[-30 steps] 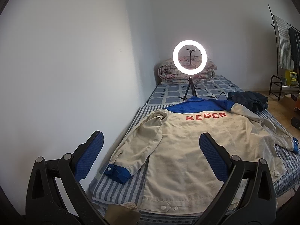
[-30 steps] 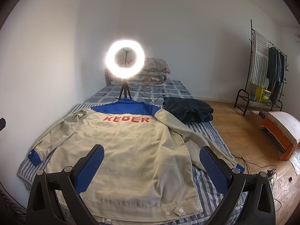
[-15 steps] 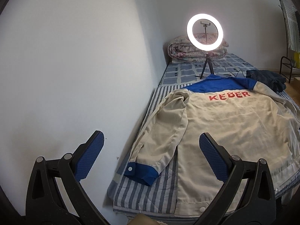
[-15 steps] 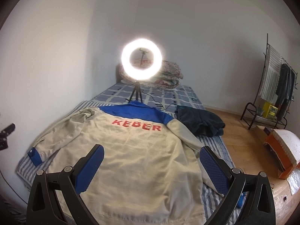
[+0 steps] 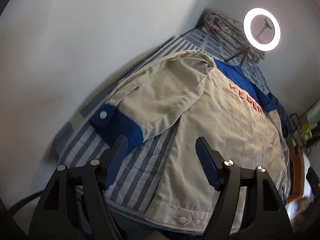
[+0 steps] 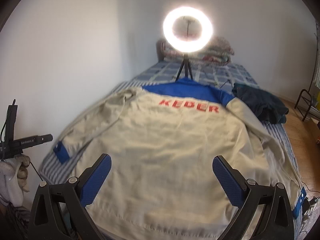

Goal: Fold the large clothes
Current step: 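Grasp the blue cuff of a jacket sleeve with the left tool and lift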

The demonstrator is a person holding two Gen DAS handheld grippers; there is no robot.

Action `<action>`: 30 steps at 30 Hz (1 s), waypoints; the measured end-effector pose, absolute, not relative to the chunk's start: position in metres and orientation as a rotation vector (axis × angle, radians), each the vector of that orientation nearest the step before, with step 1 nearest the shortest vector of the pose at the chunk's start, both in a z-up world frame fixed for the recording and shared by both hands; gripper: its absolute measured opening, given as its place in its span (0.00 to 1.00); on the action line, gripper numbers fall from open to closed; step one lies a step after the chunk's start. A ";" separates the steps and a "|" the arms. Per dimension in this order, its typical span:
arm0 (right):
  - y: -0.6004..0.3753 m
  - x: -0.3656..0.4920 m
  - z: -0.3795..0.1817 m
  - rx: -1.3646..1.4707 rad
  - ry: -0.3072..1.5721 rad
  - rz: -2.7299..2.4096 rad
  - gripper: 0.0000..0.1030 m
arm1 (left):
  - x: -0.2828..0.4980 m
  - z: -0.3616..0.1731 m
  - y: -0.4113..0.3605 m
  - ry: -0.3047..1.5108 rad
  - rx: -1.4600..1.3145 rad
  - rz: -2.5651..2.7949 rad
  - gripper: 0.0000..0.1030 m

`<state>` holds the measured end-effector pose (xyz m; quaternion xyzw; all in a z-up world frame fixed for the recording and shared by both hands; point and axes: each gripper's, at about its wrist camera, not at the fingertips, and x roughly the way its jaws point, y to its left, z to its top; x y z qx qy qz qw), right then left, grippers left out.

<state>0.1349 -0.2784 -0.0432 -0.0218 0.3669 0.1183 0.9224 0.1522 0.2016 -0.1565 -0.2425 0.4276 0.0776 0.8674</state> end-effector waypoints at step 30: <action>-0.246 0.113 -0.042 -0.210 0.724 0.311 0.99 | 0.196 -0.256 0.271 0.858 -0.793 0.431 0.11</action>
